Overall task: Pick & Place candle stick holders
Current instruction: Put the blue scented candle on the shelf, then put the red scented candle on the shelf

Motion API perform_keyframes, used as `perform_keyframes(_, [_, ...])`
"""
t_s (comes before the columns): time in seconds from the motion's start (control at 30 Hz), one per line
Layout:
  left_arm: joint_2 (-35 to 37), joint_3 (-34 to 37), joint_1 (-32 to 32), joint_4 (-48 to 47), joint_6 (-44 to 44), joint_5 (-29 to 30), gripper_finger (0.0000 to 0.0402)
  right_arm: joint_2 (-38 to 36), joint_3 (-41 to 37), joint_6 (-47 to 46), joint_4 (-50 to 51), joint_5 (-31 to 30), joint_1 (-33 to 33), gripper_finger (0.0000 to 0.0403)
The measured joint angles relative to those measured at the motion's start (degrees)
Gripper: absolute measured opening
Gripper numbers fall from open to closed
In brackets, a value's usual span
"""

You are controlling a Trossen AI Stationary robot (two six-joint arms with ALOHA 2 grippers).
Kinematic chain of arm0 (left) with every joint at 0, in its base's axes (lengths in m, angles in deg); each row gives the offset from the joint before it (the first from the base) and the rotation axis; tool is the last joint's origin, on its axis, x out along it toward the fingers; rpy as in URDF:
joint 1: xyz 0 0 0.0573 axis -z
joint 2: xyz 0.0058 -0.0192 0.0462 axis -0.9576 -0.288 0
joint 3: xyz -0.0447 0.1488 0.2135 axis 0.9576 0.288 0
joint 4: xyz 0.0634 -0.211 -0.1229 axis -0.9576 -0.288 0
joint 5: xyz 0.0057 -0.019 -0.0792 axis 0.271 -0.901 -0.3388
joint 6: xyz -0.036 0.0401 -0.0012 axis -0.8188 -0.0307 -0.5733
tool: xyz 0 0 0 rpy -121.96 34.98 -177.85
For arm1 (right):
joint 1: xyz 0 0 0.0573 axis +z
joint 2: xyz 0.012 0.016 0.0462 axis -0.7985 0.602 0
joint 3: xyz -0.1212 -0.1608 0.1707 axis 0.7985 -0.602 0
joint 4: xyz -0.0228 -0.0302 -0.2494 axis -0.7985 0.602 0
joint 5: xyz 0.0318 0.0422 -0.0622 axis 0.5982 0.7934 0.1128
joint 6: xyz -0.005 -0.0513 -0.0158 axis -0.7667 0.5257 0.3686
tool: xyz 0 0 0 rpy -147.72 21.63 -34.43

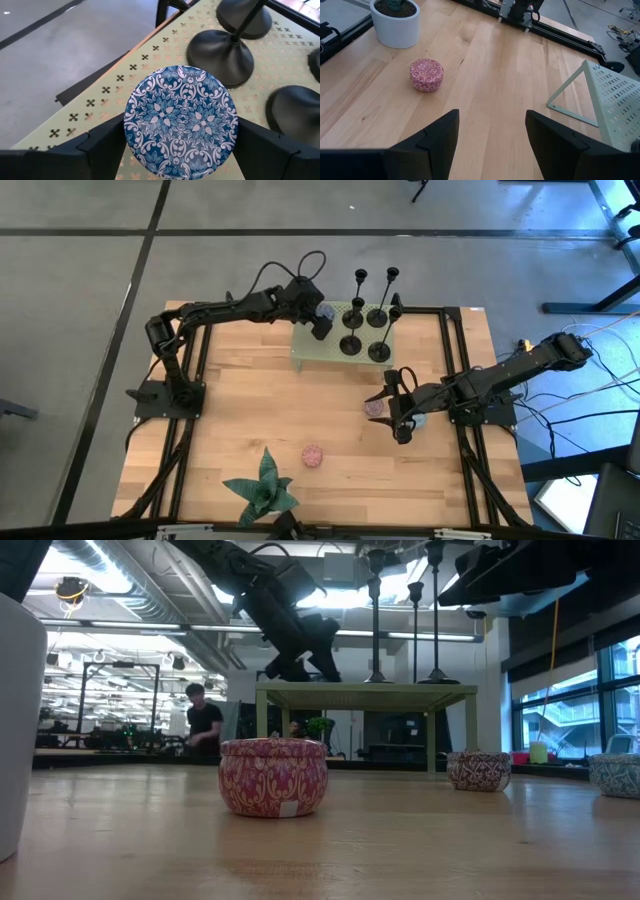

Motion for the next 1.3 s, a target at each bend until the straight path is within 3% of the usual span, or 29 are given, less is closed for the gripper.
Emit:
perform_keyframes(0.47, [0.0, 0.0, 0.2, 1.0, 0.0, -1.6, 0.0370, 0.0, 0.0, 0.0, 0.0, 0.0, 0.0, 0.0232])
perform_keyframes(0.73, [1.0, 0.0, -0.1, 0.3, 0.1, -4.9, 0.0373, 0.0, 0.0, 0.0, 0.0, 0.0, 0.0, 0.0232])
perform_keyframes(1.03, [8.3, 0.0, -1.0, -3.2, 5.4, -0.1, 0.0373, 0.0, 0.0, 0.0, 0.0, 0.0, 0.0, 0.0232])
perform_keyframes(1.3, [18.5, 1.5, 1.2, -8.6, 11.0, 0.3, 0.0373, 0.0, 0.0, 0.0, 0.0, 0.0, 0.0, 0.0232])
